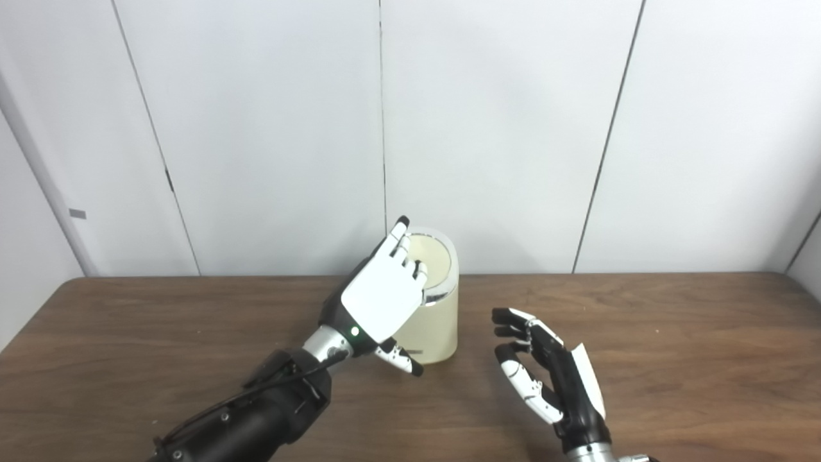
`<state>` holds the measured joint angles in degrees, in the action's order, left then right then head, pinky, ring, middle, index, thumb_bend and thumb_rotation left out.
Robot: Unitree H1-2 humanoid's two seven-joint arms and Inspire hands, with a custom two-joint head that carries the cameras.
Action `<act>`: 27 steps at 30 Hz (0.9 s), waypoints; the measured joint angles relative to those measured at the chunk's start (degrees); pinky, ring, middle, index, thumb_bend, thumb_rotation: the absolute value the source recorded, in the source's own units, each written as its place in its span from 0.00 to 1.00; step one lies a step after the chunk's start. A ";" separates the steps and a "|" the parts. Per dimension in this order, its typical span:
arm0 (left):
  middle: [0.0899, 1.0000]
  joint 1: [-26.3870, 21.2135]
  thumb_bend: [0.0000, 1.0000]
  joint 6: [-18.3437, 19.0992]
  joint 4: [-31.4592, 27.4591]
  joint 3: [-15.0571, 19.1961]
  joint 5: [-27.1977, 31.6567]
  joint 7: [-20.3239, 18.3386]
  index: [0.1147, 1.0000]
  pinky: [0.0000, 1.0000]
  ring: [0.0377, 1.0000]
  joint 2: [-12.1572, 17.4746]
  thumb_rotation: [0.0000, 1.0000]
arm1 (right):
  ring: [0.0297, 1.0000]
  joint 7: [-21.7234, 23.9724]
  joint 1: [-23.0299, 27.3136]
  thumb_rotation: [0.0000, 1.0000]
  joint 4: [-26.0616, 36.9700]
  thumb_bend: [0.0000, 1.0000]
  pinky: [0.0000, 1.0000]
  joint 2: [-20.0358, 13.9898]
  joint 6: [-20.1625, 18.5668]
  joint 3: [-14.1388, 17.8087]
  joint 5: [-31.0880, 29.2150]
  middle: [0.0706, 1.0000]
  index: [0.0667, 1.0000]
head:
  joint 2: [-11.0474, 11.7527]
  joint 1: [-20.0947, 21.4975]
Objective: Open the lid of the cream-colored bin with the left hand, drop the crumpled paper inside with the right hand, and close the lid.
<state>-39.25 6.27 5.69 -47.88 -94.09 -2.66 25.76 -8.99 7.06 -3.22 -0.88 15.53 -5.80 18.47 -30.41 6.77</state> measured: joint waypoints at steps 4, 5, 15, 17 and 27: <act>0.72 -0.19 0.94 0.00 0.05 -0.26 0.00 0.00 0.72 1.00 0.86 0.05 0.98 | 0.72 -0.01 0.00 0.68 -0.01 0.21 0.61 0.01 0.00 0.02 -0.07 0.74 0.73 | -0.09 0.09; 0.71 -0.21 0.94 0.00 0.07 -0.30 0.00 0.00 0.72 1.00 0.86 0.09 0.98 | 0.72 -0.01 0.00 0.68 -0.02 0.21 0.61 0.00 0.00 0.01 -0.07 0.74 0.73 | -0.09 0.09; 0.72 -1.60 0.91 -0.01 0.22 -1.46 0.00 0.10 0.72 1.00 0.87 0.36 1.00 | 0.72 -0.01 0.12 0.72 -0.16 0.22 0.61 0.03 0.01 -0.02 -0.08 0.74 0.73 | -0.18 -0.09; 0.72 -1.71 0.91 -0.02 0.21 -1.65 0.01 0.10 0.71 1.00 0.87 0.41 1.00 | 0.72 -0.01 0.14 0.72 -0.17 0.23 0.61 0.10 0.01 -0.02 -0.09 0.74 0.73 | -0.18 -0.09; 0.73 -1.98 0.91 -0.03 0.22 -1.75 1.65 0.73 0.73 1.00 0.89 0.77 0.97 | 0.72 -0.01 0.16 0.73 -0.24 0.23 0.61 0.07 -0.01 0.01 -0.09 0.74 0.73 | -0.18 0.00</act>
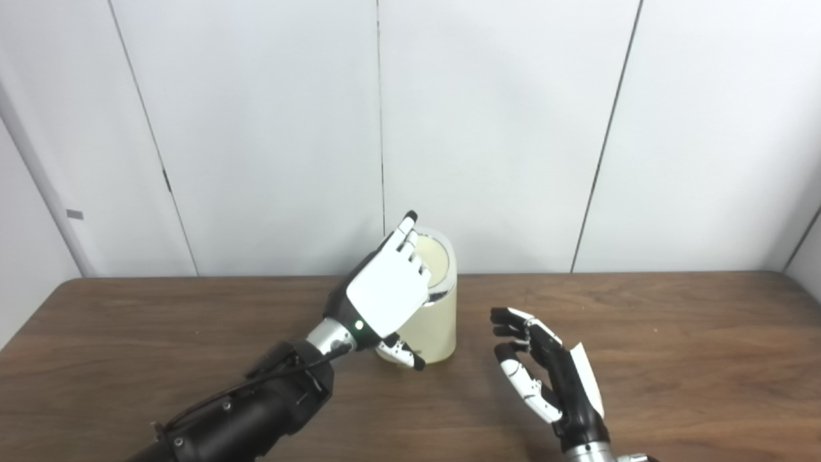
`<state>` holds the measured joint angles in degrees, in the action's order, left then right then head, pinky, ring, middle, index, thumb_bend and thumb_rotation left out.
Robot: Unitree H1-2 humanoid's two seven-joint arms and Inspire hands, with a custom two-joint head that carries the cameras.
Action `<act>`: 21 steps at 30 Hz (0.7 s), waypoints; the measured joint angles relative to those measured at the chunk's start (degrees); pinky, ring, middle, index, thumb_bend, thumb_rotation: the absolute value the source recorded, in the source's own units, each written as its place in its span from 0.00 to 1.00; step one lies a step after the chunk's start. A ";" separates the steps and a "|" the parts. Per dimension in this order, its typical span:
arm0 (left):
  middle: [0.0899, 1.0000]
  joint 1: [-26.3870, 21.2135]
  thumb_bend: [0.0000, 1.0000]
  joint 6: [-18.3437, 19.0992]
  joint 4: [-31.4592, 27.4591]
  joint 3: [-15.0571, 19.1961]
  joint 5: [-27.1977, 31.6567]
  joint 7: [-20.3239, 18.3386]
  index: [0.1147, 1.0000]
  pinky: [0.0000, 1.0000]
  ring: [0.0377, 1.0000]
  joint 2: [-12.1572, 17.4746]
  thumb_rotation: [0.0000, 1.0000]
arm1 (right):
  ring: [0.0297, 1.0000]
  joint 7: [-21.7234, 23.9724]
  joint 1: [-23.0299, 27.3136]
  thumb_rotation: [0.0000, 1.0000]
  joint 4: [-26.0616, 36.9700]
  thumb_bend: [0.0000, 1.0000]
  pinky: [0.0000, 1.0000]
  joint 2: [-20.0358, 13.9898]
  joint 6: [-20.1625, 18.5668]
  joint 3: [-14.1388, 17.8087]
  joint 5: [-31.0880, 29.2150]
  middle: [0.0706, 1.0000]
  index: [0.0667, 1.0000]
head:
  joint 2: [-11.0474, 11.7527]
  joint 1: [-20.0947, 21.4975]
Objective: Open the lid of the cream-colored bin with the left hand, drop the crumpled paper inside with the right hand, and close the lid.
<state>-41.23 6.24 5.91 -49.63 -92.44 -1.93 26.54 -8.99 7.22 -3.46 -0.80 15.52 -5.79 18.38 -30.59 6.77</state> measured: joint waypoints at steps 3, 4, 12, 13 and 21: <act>0.74 -0.08 0.89 0.00 0.00 0.00 0.92 0.09 0.72 1.00 0.88 0.04 0.94 | 0.72 0.00 0.00 0.72 0.00 0.23 0.61 0.00 0.00 -0.01 0.00 0.74 0.73 | 0.00 -0.09; 0.73 -0.16 0.88 0.00 0.00 0.00 1.55 0.16 0.71 1.00 0.87 0.06 0.93 | 0.72 0.00 0.00 0.72 0.00 0.23 0.61 0.00 0.00 0.00 0.00 0.74 0.73 | 0.00 -0.09; 0.73 -1.40 0.85 -1.26 0.56 -0.19 5.87 1.74 0.69 1.00 0.87 0.66 0.90 | 0.73 0.00 0.00 0.71 0.00 0.23 0.61 -0.01 -0.01 0.00 0.00 0.75 0.74 | 0.26 -0.26; 0.73 -1.51 0.85 -1.35 0.63 -0.28 6.25 1.92 0.68 1.00 0.86 0.78 0.90 | 0.73 0.00 0.00 0.71 0.00 0.23 0.62 0.00 -0.01 0.00 0.00 0.75 0.73 | 0.35 -0.35; 0.72 -1.15 0.79 -1.41 2.68 -0.46 8.87 6.64 0.70 1.00 0.83 1.05 0.94 | 0.72 -0.02 0.03 0.71 -0.06 0.23 0.61 -0.01 -0.01 0.00 0.02 0.74 0.74 | 0.44 -0.35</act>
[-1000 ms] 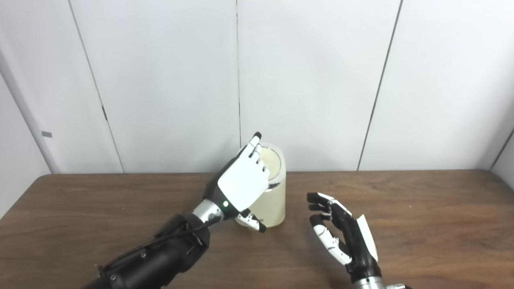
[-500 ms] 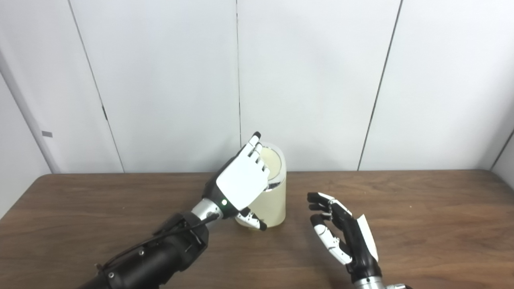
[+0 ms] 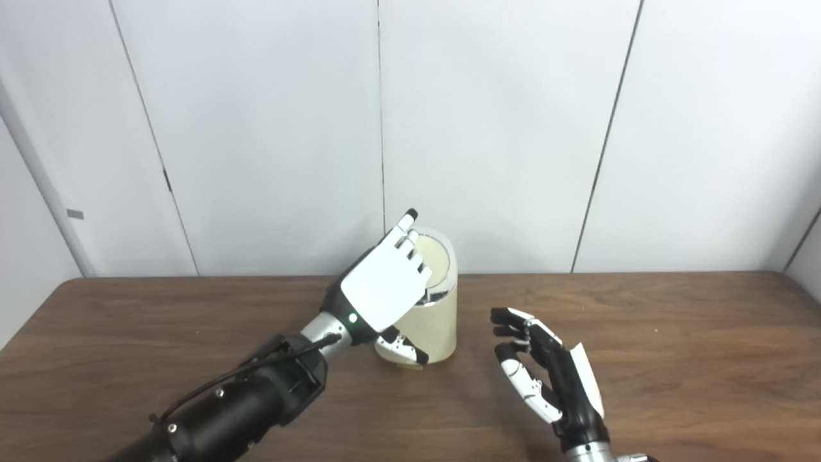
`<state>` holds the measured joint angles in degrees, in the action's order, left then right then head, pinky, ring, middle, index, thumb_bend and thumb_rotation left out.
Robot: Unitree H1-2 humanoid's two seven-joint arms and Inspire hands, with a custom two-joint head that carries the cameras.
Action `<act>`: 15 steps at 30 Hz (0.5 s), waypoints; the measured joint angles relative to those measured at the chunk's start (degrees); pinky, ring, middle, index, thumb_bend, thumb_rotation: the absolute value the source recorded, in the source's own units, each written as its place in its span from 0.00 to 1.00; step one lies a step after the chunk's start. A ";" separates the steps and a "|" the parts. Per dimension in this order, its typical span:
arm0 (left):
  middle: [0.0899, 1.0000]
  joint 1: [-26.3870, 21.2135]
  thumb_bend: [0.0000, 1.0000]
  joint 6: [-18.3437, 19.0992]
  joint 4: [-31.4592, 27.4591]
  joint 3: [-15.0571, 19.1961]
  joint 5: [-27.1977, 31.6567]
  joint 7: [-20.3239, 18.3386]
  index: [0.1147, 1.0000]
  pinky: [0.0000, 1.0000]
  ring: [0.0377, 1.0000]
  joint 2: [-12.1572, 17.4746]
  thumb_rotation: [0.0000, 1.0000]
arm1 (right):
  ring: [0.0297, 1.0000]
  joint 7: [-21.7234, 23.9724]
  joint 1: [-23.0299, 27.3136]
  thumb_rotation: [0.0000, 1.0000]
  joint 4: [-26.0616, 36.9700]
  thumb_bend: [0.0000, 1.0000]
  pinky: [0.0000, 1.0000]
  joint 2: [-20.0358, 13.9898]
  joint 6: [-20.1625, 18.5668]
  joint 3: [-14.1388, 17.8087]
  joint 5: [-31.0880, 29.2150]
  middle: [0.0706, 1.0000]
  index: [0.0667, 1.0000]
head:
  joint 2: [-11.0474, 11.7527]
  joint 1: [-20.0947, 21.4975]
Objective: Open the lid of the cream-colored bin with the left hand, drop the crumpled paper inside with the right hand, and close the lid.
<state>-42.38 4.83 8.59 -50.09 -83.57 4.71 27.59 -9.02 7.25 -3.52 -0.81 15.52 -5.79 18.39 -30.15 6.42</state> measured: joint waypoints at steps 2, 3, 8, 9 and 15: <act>0.73 0.26 0.76 0.00 0.21 0.19 1.66 0.70 0.71 1.00 0.83 0.00 0.95 | 0.72 0.00 0.03 0.71 -0.01 0.23 0.62 0.01 0.00 -0.01 0.00 0.74 0.74 | 0.09 -0.26; 0.75 0.41 0.73 0.00 0.36 0.27 2.52 1.26 0.74 1.00 0.84 0.00 0.97 | 0.72 -0.02 0.05 0.70 -0.04 0.22 0.61 0.01 0.00 -0.01 0.01 0.74 0.73 | 0.09 -0.26; 0.81 3.45 0.71 -1.37 0.53 1.20 7.77 3.08 0.80 1.00 0.87 -0.35 0.97 | 0.72 -0.38 0.43 0.67 -0.63 0.21 0.61 0.02 0.05 -0.03 0.32 0.74 0.73 | 0.18 -0.26; 0.82 3.94 0.70 -1.74 0.53 1.32 8.70 3.36 0.80 1.00 0.88 -0.64 0.98 | 0.72 -0.53 0.63 0.64 -0.92 0.20 0.61 0.04 0.07 -0.05 0.53 0.74 0.73 | 0.18 -0.26; 0.86 5.12 0.69 -1.67 0.48 3.87 9.88 3.30 0.84 1.00 0.91 -1.80 0.97 | 0.72 -0.68 0.89 0.60 -1.11 0.19 0.61 0.07 0.10 -0.06 0.59 0.74 0.73 | 0.18 -0.18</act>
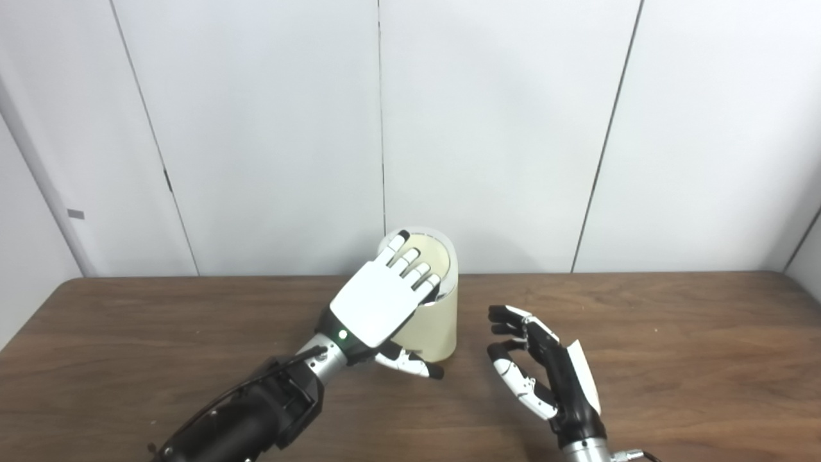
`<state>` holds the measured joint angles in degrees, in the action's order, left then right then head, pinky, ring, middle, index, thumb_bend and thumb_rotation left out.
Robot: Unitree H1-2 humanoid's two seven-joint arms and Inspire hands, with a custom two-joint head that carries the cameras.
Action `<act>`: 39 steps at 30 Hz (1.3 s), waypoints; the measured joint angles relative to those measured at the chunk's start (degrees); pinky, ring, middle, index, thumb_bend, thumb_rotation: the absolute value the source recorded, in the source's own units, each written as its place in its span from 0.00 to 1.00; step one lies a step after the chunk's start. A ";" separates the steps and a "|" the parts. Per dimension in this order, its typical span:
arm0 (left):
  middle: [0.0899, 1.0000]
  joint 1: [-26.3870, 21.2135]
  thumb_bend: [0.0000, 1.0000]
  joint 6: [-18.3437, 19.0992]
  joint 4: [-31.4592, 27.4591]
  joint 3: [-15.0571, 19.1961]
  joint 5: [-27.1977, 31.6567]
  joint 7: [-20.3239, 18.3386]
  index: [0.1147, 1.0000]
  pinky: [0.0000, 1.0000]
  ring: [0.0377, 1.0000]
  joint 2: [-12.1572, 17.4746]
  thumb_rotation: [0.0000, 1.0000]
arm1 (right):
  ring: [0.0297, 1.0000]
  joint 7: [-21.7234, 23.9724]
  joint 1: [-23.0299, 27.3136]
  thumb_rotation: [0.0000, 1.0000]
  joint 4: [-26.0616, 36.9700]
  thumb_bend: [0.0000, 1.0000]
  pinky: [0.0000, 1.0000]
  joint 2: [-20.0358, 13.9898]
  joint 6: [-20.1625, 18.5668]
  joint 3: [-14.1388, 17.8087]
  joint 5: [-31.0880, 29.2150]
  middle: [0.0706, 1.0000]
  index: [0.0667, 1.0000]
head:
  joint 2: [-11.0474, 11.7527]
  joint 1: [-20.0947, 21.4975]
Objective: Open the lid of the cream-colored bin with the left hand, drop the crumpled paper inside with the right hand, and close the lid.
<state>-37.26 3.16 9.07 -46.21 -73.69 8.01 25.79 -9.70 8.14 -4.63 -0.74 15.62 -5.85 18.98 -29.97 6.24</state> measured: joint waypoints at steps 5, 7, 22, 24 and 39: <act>0.87 1.35 0.69 0.18 -0.34 2.09 0.90 -1.01 0.84 1.00 0.91 -1.37 0.95 | 0.72 0.01 0.00 0.59 0.01 0.19 0.62 -0.02 -0.03 -0.02 0.11 0.74 0.73 | 0.00 0.00; 0.86 1.50 0.70 0.18 -0.70 2.49 0.95 -1.75 0.84 1.00 0.90 -1.61 0.95 | 0.72 0.01 0.00 0.58 0.01 0.19 0.62 -0.01 -0.05 -0.01 0.12 0.74 0.73 | 0.00 0.00; 0.93 3.90 0.74 0.13 -1.04 6.45 4.66 -3.55 0.92 1.00 0.94 -3.76 0.99 | 0.73 0.01 0.08 0.59 -0.08 0.20 0.62 0.00 -0.08 -0.09 0.25 0.75 0.74 | 0.53 -0.26; 0.98 5.72 0.74 0.21 -1.33 8.24 7.28 -4.74 0.98 1.00 0.99 -4.95 1.00 | 0.73 0.00 0.17 0.59 -0.19 0.20 0.63 0.02 -0.08 -0.14 0.27 0.75 0.74 | 0.62 -0.26; 1.00 8.11 0.74 1.43 -3.34 11.83 8.54 -10.49 1.00 1.00 1.00 -7.16 1.00 | 0.73 -1.02 0.99 0.61 -1.25 0.19 0.62 0.02 0.02 -0.69 0.88 0.74 0.74 | 0.70 -0.18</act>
<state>-29.16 4.59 5.73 -34.38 -65.15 -2.49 18.63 -10.72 9.13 -5.88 -0.73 15.64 -6.54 19.86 -29.27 6.06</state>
